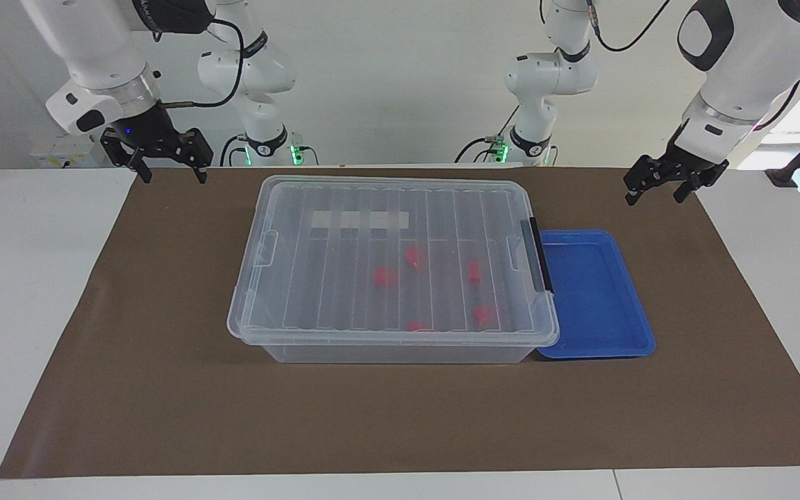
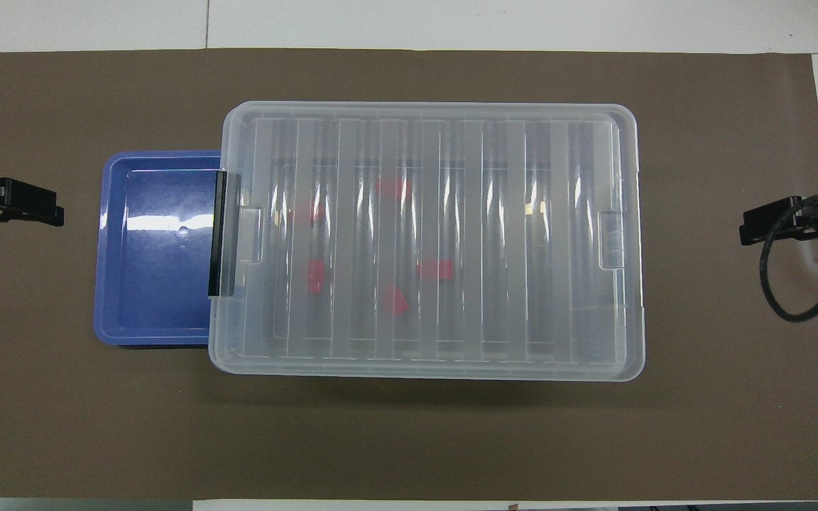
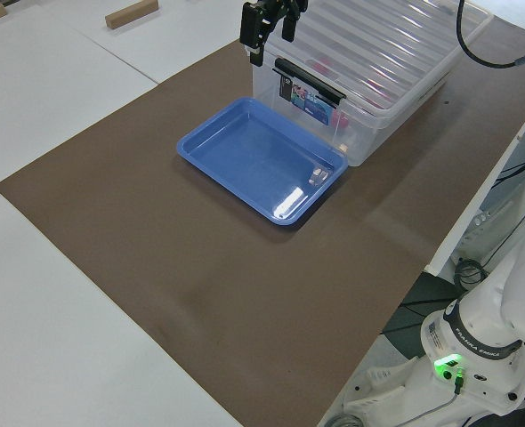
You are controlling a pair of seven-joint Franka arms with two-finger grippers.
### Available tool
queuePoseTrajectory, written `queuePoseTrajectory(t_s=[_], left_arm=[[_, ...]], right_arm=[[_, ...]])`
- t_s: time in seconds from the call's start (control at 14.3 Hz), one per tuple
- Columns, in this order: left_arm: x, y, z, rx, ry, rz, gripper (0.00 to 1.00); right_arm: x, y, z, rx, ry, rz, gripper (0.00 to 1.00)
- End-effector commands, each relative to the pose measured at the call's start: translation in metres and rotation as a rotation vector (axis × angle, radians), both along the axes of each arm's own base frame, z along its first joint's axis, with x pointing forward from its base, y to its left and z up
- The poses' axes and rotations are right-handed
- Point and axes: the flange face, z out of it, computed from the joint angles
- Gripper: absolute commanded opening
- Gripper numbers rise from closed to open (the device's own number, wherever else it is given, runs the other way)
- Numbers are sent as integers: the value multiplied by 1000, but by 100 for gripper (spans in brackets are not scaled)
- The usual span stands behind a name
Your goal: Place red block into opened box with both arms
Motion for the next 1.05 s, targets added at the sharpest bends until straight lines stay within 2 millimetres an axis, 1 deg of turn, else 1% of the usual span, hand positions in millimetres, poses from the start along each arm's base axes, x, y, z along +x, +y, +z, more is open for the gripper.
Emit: queuePoseTrajectory(t_s=[0.0, 0.14, 0.42, 0.98], left_arm=[[-1, 3, 4, 10, 5, 1, 100], [-1, 3, 4, 10, 5, 1, 100], [-1, 3, 4, 10, 5, 1, 100], [-1, 3, 4, 10, 5, -1, 100]], right_arm=[[6, 0, 2, -11, 2, 18, 100], [9, -6, 0, -10, 9, 7, 100], [6, -16, 2, -5, 12, -11, 100], [5, -11, 2, -4, 9, -4, 100]])
